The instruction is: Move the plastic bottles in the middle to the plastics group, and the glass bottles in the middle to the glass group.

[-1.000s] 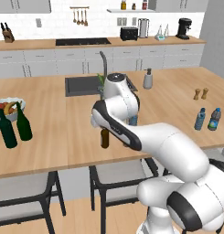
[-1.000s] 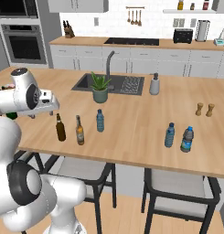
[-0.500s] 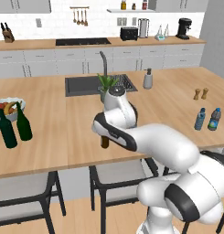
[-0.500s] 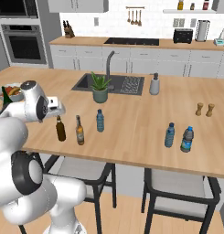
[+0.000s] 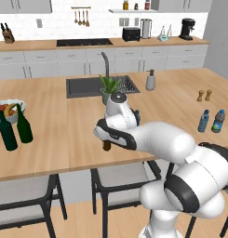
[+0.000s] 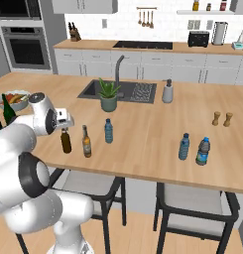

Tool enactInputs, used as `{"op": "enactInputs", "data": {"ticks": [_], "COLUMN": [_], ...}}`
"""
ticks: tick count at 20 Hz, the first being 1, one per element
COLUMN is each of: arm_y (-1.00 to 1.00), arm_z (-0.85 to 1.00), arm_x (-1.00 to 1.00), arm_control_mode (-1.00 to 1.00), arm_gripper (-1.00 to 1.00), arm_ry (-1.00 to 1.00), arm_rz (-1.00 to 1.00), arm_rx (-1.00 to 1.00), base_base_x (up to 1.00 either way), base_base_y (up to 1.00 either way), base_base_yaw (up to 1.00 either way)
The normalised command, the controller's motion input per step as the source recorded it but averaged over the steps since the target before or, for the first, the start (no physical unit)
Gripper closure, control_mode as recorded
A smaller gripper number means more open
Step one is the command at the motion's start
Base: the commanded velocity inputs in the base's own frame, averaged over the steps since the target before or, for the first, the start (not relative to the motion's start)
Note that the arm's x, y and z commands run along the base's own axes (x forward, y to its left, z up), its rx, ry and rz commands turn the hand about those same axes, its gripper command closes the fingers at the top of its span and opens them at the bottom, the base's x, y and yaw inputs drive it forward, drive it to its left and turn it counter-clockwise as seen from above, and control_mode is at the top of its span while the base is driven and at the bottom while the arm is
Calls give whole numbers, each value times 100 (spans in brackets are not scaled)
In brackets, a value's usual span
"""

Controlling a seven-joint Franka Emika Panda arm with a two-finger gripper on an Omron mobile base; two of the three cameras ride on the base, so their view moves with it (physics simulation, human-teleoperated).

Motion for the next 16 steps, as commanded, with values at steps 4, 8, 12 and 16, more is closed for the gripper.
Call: {"op": "enactInputs", "data": {"ticks": [4,8,12,16], "arm_y": [0,0,0,0], "arm_z": [-5,-3,-8,-22], "arm_x": [25,32,28,9], "arm_control_mode": [-100,-100,-100,-100], "arm_gripper": [-100,-100,-100,-100], "arm_ry": [0,1,4,7], "arm_rz": [-3,-4,-5,-8], "arm_rx": [4,6,4,2], "base_base_x": [0,0,0,0], "base_base_y": [0,0,0,0], "base_base_yaw": [0,0,0,0]}}
